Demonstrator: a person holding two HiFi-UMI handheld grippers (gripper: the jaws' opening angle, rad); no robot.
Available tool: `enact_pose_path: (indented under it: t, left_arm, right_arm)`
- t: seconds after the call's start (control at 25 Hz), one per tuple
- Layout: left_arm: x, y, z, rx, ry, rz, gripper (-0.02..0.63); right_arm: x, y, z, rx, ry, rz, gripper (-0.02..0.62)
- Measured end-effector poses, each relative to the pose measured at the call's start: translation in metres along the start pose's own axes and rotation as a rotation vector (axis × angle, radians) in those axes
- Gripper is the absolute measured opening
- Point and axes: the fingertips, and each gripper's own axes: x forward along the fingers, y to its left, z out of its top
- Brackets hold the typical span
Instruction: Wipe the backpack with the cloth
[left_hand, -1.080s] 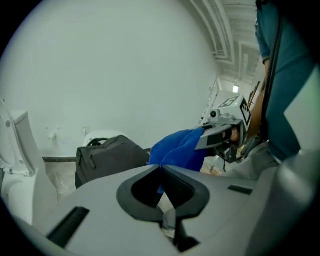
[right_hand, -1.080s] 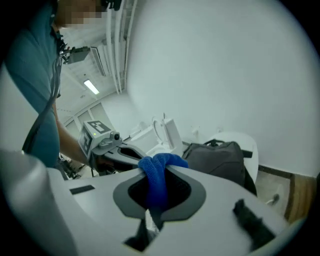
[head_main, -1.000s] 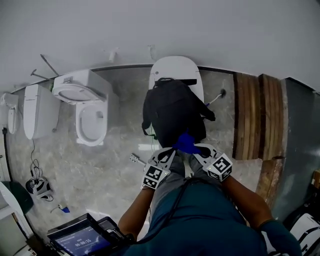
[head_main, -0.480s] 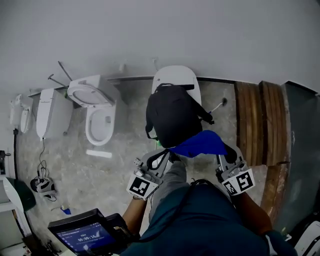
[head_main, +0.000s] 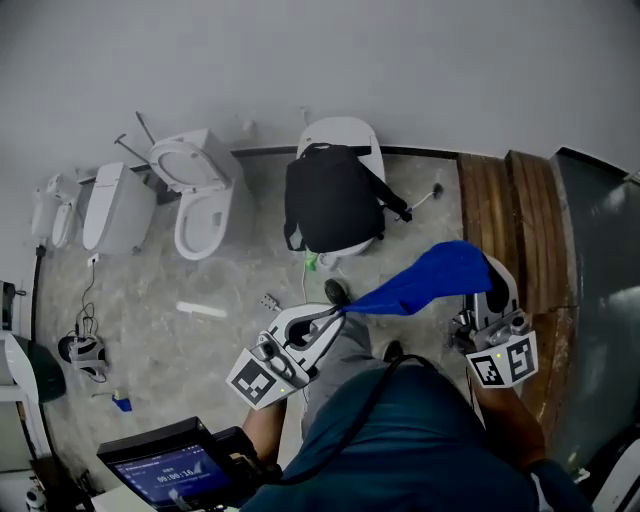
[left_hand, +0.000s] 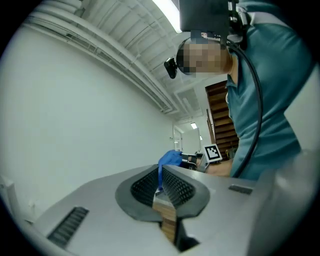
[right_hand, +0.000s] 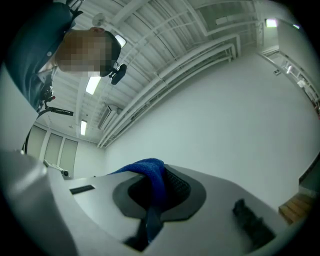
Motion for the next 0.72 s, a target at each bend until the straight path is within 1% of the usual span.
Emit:
enact_pose_path:
  t: [0.12, 0.16, 0.24, 0.32, 0.4, 0.44, 0.52, 0.6, 0.64, 0.72]
  left_arm:
    - [-0.033, -0.050, 0.037, -0.027, -0.070, 0.033, 0.015]
    - [-0.046, -0.065, 0.048, -0.022, -0.073, 0.051, 0.015]
    - [-0.066, -0.077, 0.055, 0.009, -0.034, 0.104, 0.004]
    - [-0.083, -0.071, 0.045, 0.029, 0.014, 0.163, 0.003]
    - [-0.097, -0.063, 0.033, 0.046, 0.053, 0.218, 0.003]
    - [-0.103, -0.061, 0.028, 0.057, 0.070, 0.237, 0.003]
    - [-0.113, -0.062, 0.016, 0.089, 0.107, 0.251, 0.003]
    - [-0.131, -0.077, 0.009, 0.106, 0.141, 0.246, 0.003]
    - [-0.146, -0.090, 0.011, 0.099, 0.148, 0.242, 0.003]
    - [-0.183, -0.123, 0.026, 0.083, 0.133, 0.239, 0.003]
  right_arm:
    - [-0.053, 0.010, 0.044, 0.050, -0.036, -0.032, 0.011]
    - [-0.069, 0.017, 0.059, 0.043, -0.039, -0.033, 0.011]
    - [-0.088, 0.034, 0.076, -0.001, -0.036, -0.015, 0.011]
    - [-0.094, 0.048, 0.070, -0.029, -0.021, 0.010, 0.011]
    - [-0.098, 0.057, 0.053, -0.011, 0.001, 0.026, 0.011]
    - [-0.099, 0.062, 0.047, -0.004, 0.013, 0.027, 0.012]
    - [-0.107, 0.069, 0.035, 0.008, 0.039, 0.020, 0.011]
    - [-0.127, 0.088, 0.028, 0.008, 0.062, 0.009, 0.011]
    - [-0.142, 0.105, 0.030, 0.002, 0.068, 0.006, 0.011]
    - [-0.174, 0.145, 0.038, -0.006, 0.070, 0.005, 0.011]
